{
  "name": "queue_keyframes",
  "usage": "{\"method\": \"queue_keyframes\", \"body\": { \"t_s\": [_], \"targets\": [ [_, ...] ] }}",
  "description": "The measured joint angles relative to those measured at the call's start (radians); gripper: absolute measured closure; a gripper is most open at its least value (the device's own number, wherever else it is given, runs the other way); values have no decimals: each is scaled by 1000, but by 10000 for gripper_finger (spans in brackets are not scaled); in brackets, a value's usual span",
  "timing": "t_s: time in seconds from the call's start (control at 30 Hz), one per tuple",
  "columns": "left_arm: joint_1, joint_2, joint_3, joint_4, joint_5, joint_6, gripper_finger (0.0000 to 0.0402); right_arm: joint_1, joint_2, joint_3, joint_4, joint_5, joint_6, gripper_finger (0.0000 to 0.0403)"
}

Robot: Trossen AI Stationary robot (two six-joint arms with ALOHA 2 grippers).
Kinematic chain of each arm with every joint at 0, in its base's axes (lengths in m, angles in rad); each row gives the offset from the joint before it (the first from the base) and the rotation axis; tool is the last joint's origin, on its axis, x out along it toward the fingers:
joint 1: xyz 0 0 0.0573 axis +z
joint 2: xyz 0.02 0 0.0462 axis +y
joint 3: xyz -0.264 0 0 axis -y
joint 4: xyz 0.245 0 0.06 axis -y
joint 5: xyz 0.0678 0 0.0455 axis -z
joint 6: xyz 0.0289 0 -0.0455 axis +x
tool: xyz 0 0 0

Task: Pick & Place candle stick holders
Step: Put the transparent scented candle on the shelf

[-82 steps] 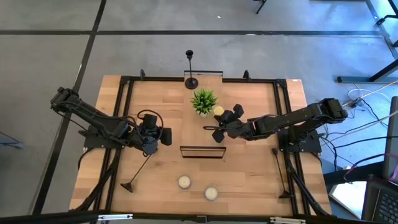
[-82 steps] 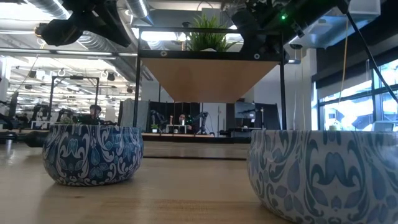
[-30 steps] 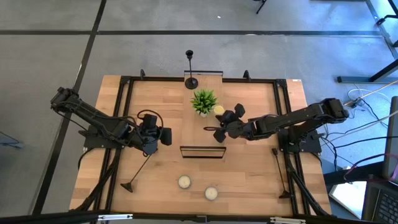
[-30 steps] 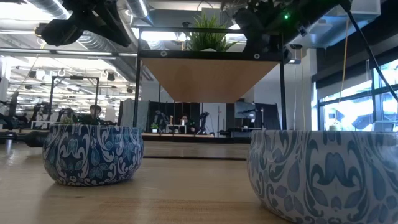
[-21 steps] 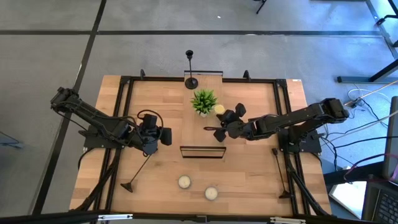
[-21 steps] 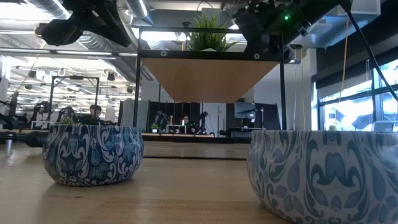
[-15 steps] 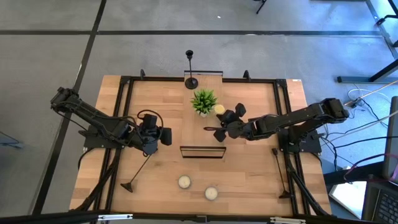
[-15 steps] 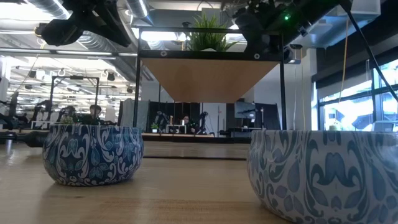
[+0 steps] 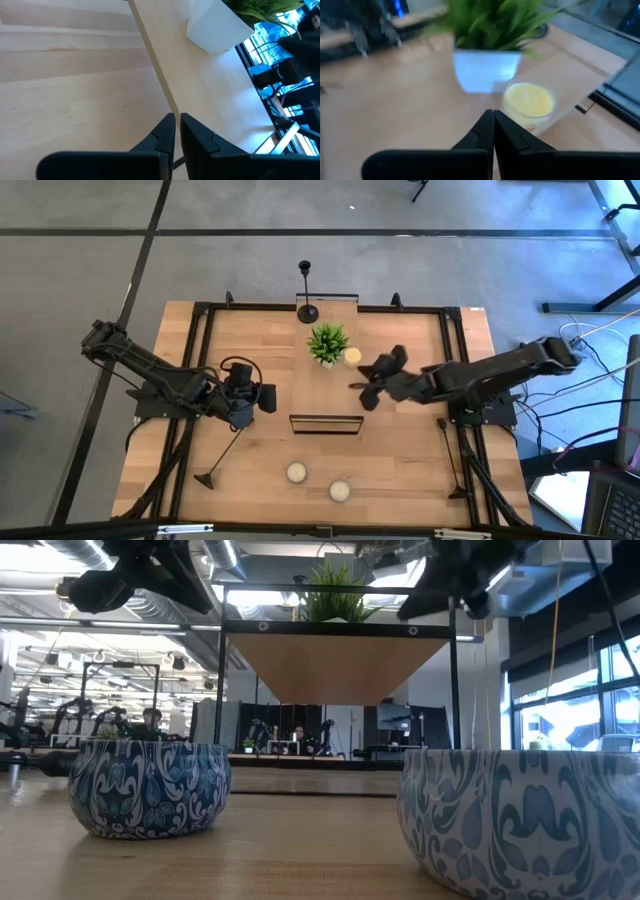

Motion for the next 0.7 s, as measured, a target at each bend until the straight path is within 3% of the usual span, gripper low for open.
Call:
{"method": "queue_keyframes", "body": {
  "t_s": [0.27, 0.57, 0.7],
  "targets": [
    [0, 0, 0, 6, -23, 26, 380, -2, -125, -25, -51, -48, 59, 397],
    [0, 0, 0, 6, -34, 27, 380, -38, -124, -179, 184, -163, 128, 397],
    [-7, 0, 0, 6, -39, 27, 380, -57, -124, -204, 200, -191, 121, 397]
  ]
}}
